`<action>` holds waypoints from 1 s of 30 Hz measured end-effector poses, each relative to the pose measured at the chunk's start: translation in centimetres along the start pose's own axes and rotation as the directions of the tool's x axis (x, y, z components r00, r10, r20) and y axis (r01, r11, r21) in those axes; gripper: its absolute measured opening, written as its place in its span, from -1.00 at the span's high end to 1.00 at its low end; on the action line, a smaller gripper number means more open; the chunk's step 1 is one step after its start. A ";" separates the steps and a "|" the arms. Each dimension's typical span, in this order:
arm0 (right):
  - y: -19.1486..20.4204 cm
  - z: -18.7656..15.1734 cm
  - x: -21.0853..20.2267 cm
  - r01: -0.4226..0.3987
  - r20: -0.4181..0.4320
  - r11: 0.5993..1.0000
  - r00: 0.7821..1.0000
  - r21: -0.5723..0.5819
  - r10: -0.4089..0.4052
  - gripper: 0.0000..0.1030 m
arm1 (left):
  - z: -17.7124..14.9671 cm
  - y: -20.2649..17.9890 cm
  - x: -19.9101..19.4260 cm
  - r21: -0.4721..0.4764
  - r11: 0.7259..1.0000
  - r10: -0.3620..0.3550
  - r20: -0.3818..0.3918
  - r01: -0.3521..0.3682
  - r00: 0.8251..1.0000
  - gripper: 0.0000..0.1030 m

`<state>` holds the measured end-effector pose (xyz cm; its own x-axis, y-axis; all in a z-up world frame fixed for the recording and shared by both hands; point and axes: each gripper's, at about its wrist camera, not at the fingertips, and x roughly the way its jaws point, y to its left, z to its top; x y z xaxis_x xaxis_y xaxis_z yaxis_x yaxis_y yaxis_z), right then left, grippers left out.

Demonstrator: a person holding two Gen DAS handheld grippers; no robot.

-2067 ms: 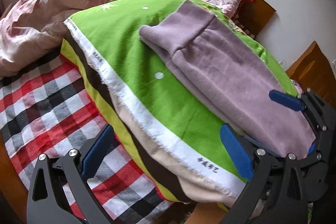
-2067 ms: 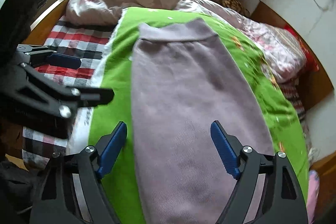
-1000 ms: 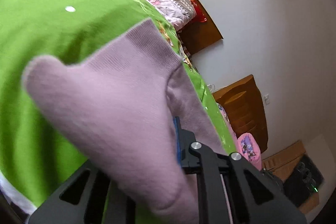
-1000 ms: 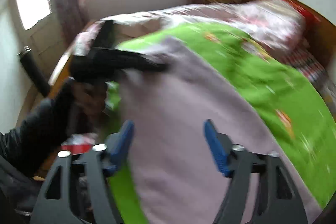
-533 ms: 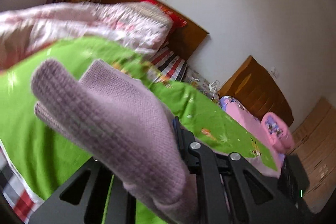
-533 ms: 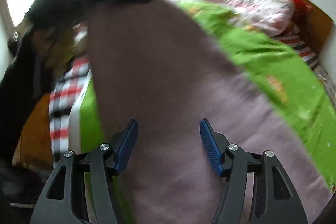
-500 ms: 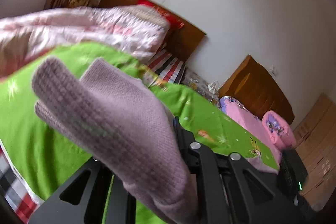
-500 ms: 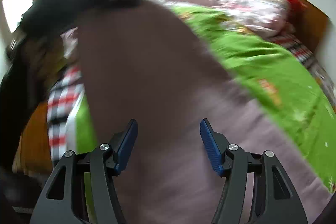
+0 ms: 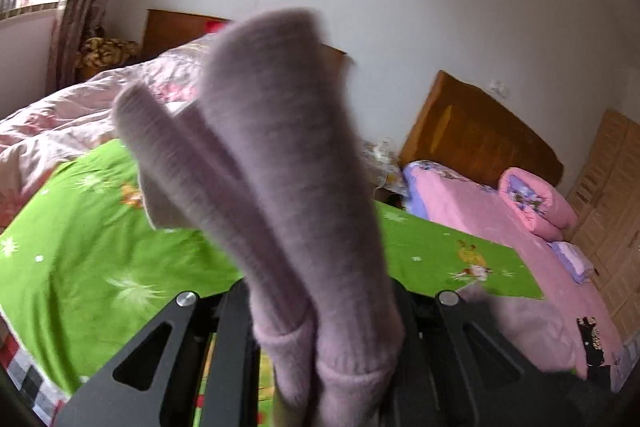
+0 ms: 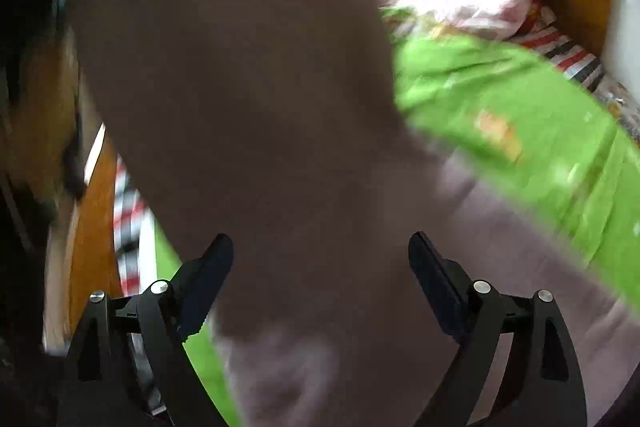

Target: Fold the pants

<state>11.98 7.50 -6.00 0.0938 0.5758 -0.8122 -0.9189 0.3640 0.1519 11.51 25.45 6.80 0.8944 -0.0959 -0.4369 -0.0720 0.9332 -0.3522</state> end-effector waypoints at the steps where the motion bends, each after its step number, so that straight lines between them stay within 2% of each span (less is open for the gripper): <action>1: 0.8 -0.8 0.3 0.051 -0.013 0.998 0.999 -0.038 -0.052 -0.66 | 0.1 -0.9 0.5 0.003 1.000 -0.014 -0.004 0.014 1.000 0.77; 2: 1.4 -1.5 -0.3 0.099 0.009 0.993 0.995 -0.062 -0.099 -0.65 | 0.1 -1.8 0.9 0.008 1.000 -0.025 -0.011 0.025 1.000 0.77; 3: 0.9 -2.4 -2.2 0.087 0.046 0.996 0.995 -0.012 -0.086 -0.64 | 0.1 -3.7 1.4 0.026 0.999 -0.040 -0.023 0.041 0.999 0.77; 5: -1.3 -4.2 -6.6 0.031 0.152 0.990 0.987 0.135 -0.052 -0.65 | -0.4 -7.0 2.3 0.075 0.995 -0.061 -0.041 0.064 0.997 0.76; 6: -3.2 -6.0 -9.7 0.020 0.213 0.972 0.975 0.234 -0.071 -0.66 | -1.0 -8.9 2.6 0.106 0.991 -0.074 -0.054 0.079 0.996 0.73; 8: -6.3 -9.8 -14.8 0.069 0.270 0.922 0.945 0.380 -0.182 -0.68 | -2.5 -12.9 3.9 0.172 0.979 -0.099 -0.086 0.113 0.991 0.68; 9: -8.1 -12.4 -17.8 0.125 0.278 0.872 0.918 0.472 -0.282 -0.70 | -3.3 -14.7 4.6 0.205 0.971 -0.102 -0.103 0.121 0.989 0.66; 10: -9.5 -14.4 -19.9 0.161 0.271 0.824 0.895 0.543 -0.354 -0.71 | -5.1 -17.6 6.0 0.261 0.955 -0.107 -0.136 0.140 0.985 0.61; 11: -10.8 -17.2 -22.5 0.179 0.267 0.758 0.865 0.628 -0.425 -0.71 | -6.9 -20.1 7.3 0.303 0.939 -0.116 -0.173 0.165 0.978 0.57; 12: -11.5 -18.9 -23.9 0.169 0.274 0.722 0.848 0.671 -0.454 -0.71 | -8.4 -21.4 8.2 0.328 0.927 -0.120 -0.200 0.182 0.972 0.44; 13: -12.1 -20.9 -25.3 0.145 0.287 0.684 0.831 0.715 -0.476 -0.71 | -11.4 -24.0 10.2 0.376 0.902 -0.119 -0.255 0.212 0.960 0.18; 14: -12.7 -22.7 -26.3 0.128 0.289 0.642 0.815 0.756 -0.503 -0.71 | -13.9 -25.4 11.8 0.399 0.879 -0.130 -0.323 0.260 0.937 -0.01; 15: -13.1 -24.4 -26.9 0.124 0.271 0.594 0.803 0.795 -0.530 -0.71 | -16.3 -26.5 13.4 0.415 0.853 -0.134 -0.412 0.317 0.901 -0.32; 16: -13.1 -25.3 -27.0 0.123 0.255 0.564 0.800 0.816 -0.543 -0.71 | -18.8 -27.5 14.6 0.434 0.829 -0.110 -0.493 0.354 0.863 -0.40; 17: -13.3 -26.1 -27.0 0.119 0.239 0.537 0.801 0.835 -0.549 -0.71 | -20.3 -28.1 14.8 0.492 0.805 -0.052 -0.496 0.330 0.867 -0.43; 18: -13.3 -26.7 -26.8 0.110 0.233 0.520 0.803 0.847 -0.549 -0.71 | -20.6 -28.6 13.9 0.549 0.771 -0.044 -0.460 0.323 0.887 -0.46; 19: -13.2 -26.9 -26.4 0.101 0.236 0.518 0.806 0.849 -0.543 -0.71 | -20.1 -28.8 12.3 0.555 0.741 -0.115 -0.450 0.378 0.886 -0.55; 20: -13.3 -27.0 -26.1 0.093 0.239 0.522 0.811 0.848 -0.534 -0.71 | -19.1 -28.4 10.7 0.537 0.733 -0.178 -0.441 0.418 0.880 -0.62; 21: -13.2 -26.9 -25.7 0.082 0.243 0.528 0.821 0.845 -0.516 -0.71 | -18.1 -27.8 9.2 0.529 0.739 -0.210 -0.409 0.418 0.888 -0.77; 22: -13.0 -26.8 -25.1 0.065 0.248 0.539 0.838 0.840 -0.486 -0.71 | -16.4 -26.3 7.1 0.517 0.761 -0.233 -0.346 0.391 0.909 -0.89; 24: -12.4 -26.1 -23.6 0.018 0.265 0.570 0.872 0.821 -0.411 -0.71 | -14.4 -23.4 4.9 0.471 0.802 -0.255 -0.286 0.367 0.924 -0.96; 25: -12.2 -25.4 -22.5 -0.014 0.278 0.590 0.891 0.807 -0.360 -0.71 | -13.3 -21.0 3.8 0.413 0.842 -0.259 -0.257 0.348 0.931 -0.96; 26: -12.0 -24.8 -21.5 -0.034 0.279 0.603 0.906 0.797 -0.317 -0.70 | -12.6 -18.8 3.4 0.357 0.880 -0.237 -0.242 0.313 0.941 -0.96; 28: -11.7 -24.2 -20.0 -0.052 0.257 0.608 0.932 0.792 -0.256 -0.63 | -12.5 -15.4 3.2 0.295 0.929 -0.154 -0.238 0.222 0.959 -0.96; 30: -11.5 -23.3 -18.3 -0.043 0.220 0.604 0.950 0.796 -0.222 -0.50 | -13.4 -12.4 3.2 0.255 0.956 -0.075 -0.268 0.146 0.961 -0.96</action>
<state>11.92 -24.27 -5.97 0.3774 0.6269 -0.6816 -0.2538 0.7779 0.5749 9.39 8.92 -1.32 0.7463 -0.2550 -0.6148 0.1746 0.9663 -0.1890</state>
